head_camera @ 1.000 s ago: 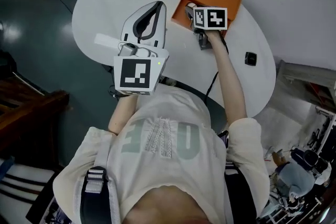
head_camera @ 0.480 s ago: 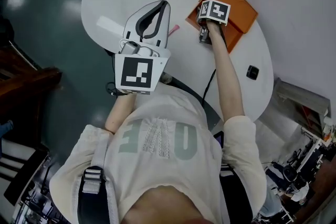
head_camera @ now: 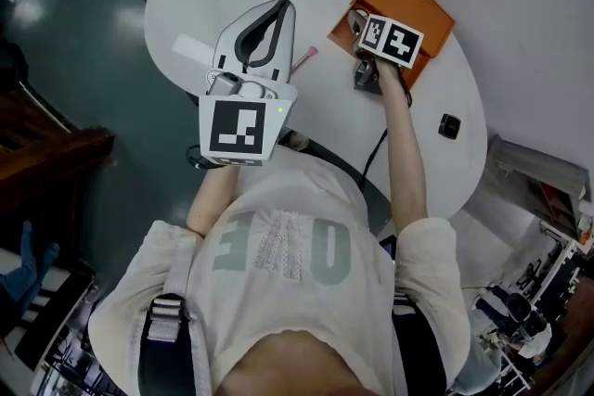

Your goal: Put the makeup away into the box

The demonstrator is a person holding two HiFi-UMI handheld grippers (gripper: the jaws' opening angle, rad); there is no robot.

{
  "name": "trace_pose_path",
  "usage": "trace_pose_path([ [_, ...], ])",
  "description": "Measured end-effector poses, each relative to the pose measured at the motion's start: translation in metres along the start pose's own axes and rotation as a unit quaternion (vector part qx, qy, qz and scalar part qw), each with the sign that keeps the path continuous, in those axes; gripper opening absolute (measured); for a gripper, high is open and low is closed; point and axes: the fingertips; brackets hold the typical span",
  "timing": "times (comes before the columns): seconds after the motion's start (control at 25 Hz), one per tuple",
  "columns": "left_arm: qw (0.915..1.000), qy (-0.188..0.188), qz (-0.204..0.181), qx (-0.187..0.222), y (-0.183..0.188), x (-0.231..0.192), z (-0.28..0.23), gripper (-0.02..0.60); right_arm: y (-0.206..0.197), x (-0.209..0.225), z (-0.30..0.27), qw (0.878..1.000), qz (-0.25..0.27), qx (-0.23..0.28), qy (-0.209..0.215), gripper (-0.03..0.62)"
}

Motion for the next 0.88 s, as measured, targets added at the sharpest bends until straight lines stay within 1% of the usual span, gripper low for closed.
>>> trace_pose_path([
  [0.12, 0.9999, -0.009, 0.001, 0.008, 0.004, 0.004, -0.003, 0.008, 0.022, -0.020, 0.062, 0.995, -0.009, 0.094, 0.015, 0.298],
  [0.24, 0.9997, -0.016, 0.005, 0.019, 0.009, 0.007, -0.006, 0.008, 0.035, -0.041, 0.120, 0.984, -0.002, 0.177, 0.021, 0.289],
  [0.32, 0.9996, -0.018, 0.007, 0.019, 0.010, 0.008, -0.007, 0.008, 0.037, -0.045, 0.147, 0.977, -0.004, 0.212, 0.006, 0.238],
  [0.36, 0.9997, -0.018, 0.005, 0.015, 0.009, 0.008, -0.007, 0.008, 0.036, -0.046, 0.157, 0.975, -0.004, 0.223, -0.003, 0.187],
  [0.44, 0.9998, -0.019, 0.001, 0.012, 0.008, 0.007, -0.006, 0.007, 0.037, -0.049, 0.167, 0.972, 0.005, 0.234, -0.009, 0.142],
  [0.48, 0.9998, -0.017, 0.001, 0.014, 0.009, 0.007, -0.006, 0.008, 0.038, -0.053, 0.168, 0.972, 0.018, 0.235, 0.000, 0.138],
  [0.52, 0.9998, -0.016, 0.002, 0.016, 0.010, 0.006, -0.005, 0.008, 0.039, -0.060, 0.166, 0.972, 0.043, 0.231, 0.018, 0.138],
  [0.56, 0.9998, -0.013, 0.002, 0.017, 0.010, 0.005, -0.004, 0.008, 0.041, -0.071, 0.163, 0.971, 0.083, 0.221, 0.043, 0.144],
  [0.6, 0.9998, -0.010, 0.002, 0.018, 0.011, 0.004, -0.003, 0.008, 0.040, -0.083, 0.159, 0.967, 0.137, 0.205, 0.069, 0.147],
  [0.64, 0.9998, -0.007, 0.003, 0.018, 0.011, 0.003, -0.001, 0.008, 0.038, -0.097, 0.154, 0.957, 0.202, 0.185, 0.094, 0.159],
  [0.68, 0.9998, -0.004, 0.004, 0.017, 0.010, 0.000, 0.000, 0.008, 0.032, -0.111, 0.149, 0.941, 0.274, 0.161, 0.116, 0.171],
  [0.72, 0.9998, 0.000, 0.006, 0.016, 0.010, -0.003, 0.003, 0.008, 0.024, -0.124, 0.143, 0.918, 0.347, 0.135, 0.135, 0.178],
  [0.76, 0.9999, 0.003, 0.008, 0.015, 0.008, -0.006, 0.005, 0.008, 0.013, -0.135, 0.137, 0.890, 0.416, 0.107, 0.153, 0.200],
  [0.8, 0.9998, 0.006, 0.010, 0.013, 0.007, -0.009, 0.007, 0.008, 0.001, -0.144, 0.130, 0.858, 0.479, 0.079, 0.168, 0.209],
  [0.84, 0.9998, 0.010, 0.012, 0.011, 0.005, -0.012, 0.010, 0.008, -0.012, -0.151, 0.123, 0.823, 0.535, 0.053, 0.182, 0.230],
  [0.88, 0.9998, 0.013, 0.014, 0.010, 0.003, -0.015, 0.012, 0.008, -0.024, -0.156, 0.116, 0.789, 0.583, 0.029, 0.193, 0.232],
])
Point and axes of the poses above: the fingertips, and each gripper's own axes: z backward along the fingers, x to its right, y out of its top, and after that the axes turned 11 degrees about z, right-handed
